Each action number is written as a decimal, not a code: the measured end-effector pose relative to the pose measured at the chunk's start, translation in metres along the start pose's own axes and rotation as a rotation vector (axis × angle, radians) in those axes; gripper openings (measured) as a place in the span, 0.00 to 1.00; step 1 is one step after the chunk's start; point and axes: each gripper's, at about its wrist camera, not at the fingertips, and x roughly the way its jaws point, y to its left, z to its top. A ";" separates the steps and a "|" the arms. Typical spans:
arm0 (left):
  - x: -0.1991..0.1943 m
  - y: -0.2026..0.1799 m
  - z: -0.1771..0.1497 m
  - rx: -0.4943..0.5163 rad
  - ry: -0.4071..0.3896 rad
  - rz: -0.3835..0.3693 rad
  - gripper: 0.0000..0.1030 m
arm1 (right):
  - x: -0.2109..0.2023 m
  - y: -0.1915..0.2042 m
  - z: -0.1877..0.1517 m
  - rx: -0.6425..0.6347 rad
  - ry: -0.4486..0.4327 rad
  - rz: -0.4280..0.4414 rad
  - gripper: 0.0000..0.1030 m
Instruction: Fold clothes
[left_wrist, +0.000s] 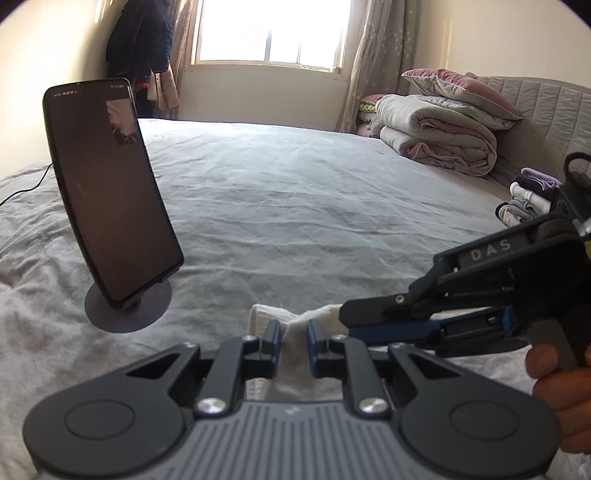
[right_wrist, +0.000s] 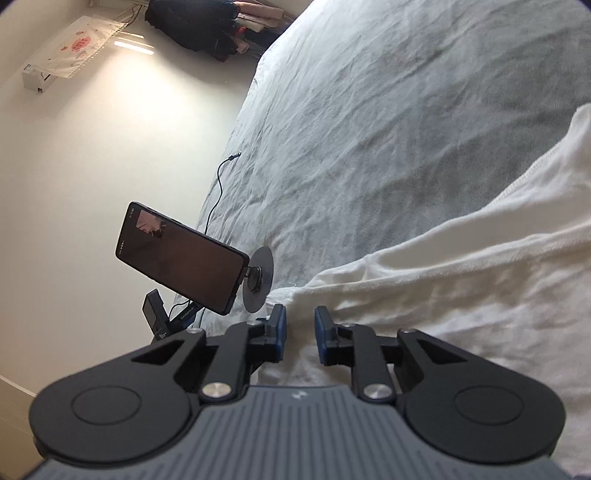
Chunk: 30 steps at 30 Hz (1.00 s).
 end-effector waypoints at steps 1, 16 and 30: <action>-0.001 0.000 0.000 0.002 -0.005 -0.011 0.15 | 0.003 -0.001 -0.001 0.006 0.005 -0.004 0.19; -0.014 -0.020 -0.007 0.115 0.007 -0.175 0.15 | 0.003 -0.017 0.000 0.090 0.013 0.017 0.12; -0.002 0.003 0.001 0.010 0.050 -0.080 0.23 | 0.000 -0.018 -0.002 0.075 0.005 0.009 0.16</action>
